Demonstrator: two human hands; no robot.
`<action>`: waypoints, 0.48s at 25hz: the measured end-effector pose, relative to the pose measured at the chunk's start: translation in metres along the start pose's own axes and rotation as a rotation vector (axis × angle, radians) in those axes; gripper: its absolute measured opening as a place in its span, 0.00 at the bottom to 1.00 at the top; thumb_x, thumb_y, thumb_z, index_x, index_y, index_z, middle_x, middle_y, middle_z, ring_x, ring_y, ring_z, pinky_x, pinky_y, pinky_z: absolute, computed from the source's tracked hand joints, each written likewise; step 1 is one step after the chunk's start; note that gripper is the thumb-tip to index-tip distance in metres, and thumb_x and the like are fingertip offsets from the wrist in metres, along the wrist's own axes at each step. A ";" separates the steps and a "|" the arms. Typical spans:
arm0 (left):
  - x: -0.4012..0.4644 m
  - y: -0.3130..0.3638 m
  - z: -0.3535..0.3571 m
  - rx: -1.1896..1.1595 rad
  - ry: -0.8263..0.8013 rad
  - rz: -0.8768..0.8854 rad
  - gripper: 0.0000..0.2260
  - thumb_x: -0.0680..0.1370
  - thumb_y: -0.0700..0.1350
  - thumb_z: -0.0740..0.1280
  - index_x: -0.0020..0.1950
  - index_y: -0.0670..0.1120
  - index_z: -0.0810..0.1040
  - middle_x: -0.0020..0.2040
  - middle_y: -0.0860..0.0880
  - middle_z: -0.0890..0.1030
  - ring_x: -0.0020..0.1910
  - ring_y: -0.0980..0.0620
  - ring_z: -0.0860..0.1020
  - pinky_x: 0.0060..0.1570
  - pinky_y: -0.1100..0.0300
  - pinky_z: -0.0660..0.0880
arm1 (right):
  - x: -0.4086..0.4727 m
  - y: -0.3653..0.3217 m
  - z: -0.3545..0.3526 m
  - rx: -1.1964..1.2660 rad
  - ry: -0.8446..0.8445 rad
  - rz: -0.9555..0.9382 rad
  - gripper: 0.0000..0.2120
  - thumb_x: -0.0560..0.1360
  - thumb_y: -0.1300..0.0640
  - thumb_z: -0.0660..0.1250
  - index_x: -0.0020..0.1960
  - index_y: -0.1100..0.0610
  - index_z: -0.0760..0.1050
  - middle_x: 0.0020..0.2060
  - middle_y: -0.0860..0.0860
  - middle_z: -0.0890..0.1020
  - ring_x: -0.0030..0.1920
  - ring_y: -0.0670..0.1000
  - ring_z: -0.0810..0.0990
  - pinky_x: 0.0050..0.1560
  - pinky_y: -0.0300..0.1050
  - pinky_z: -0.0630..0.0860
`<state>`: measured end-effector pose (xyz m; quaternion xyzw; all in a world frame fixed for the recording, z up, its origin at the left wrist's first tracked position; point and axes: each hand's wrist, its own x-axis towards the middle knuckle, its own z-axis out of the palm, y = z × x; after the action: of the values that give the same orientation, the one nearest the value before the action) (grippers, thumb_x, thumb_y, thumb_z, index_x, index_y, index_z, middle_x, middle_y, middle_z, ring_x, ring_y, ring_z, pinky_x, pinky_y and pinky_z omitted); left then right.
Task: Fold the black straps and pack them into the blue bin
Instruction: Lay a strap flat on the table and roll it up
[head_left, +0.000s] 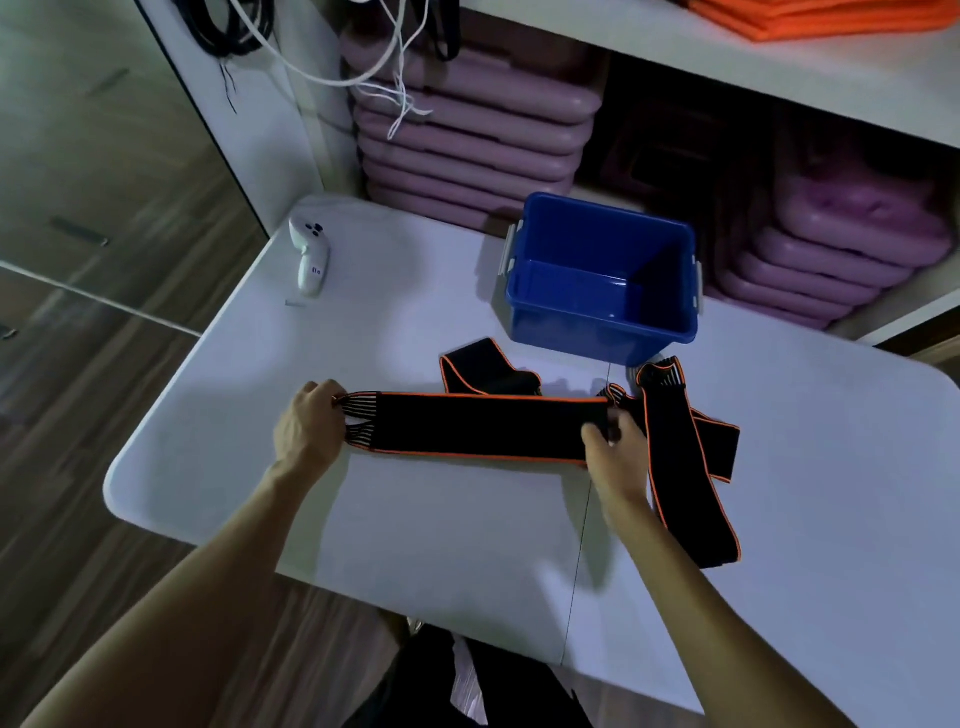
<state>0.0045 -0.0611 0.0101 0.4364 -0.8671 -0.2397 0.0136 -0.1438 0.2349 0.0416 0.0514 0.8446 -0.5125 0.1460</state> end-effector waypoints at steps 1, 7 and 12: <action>0.004 0.000 -0.001 -0.008 -0.002 0.010 0.11 0.73 0.38 0.61 0.49 0.49 0.79 0.49 0.45 0.77 0.46 0.40 0.76 0.39 0.55 0.69 | -0.007 0.017 -0.009 -0.028 -0.031 0.039 0.03 0.73 0.63 0.64 0.46 0.59 0.74 0.34 0.51 0.77 0.34 0.49 0.72 0.35 0.44 0.68; 0.005 0.012 0.000 0.085 -0.117 0.138 0.08 0.71 0.42 0.64 0.46 0.52 0.79 0.47 0.49 0.77 0.45 0.43 0.76 0.38 0.55 0.70 | -0.048 0.074 -0.040 -0.121 -0.172 0.175 0.08 0.75 0.64 0.63 0.36 0.60 0.71 0.24 0.48 0.67 0.29 0.48 0.66 0.31 0.44 0.62; 0.007 0.048 0.000 0.149 -0.231 0.264 0.15 0.71 0.48 0.68 0.58 0.54 0.76 0.60 0.49 0.73 0.60 0.43 0.71 0.57 0.49 0.68 | -0.038 0.068 -0.045 -0.473 -0.146 -0.014 0.03 0.76 0.52 0.66 0.45 0.51 0.73 0.29 0.45 0.78 0.28 0.44 0.77 0.27 0.41 0.70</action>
<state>-0.0358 -0.0427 0.0290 0.2883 -0.9280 -0.2194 -0.0873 -0.0998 0.3085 0.0145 -0.0273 0.9287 -0.3038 0.2108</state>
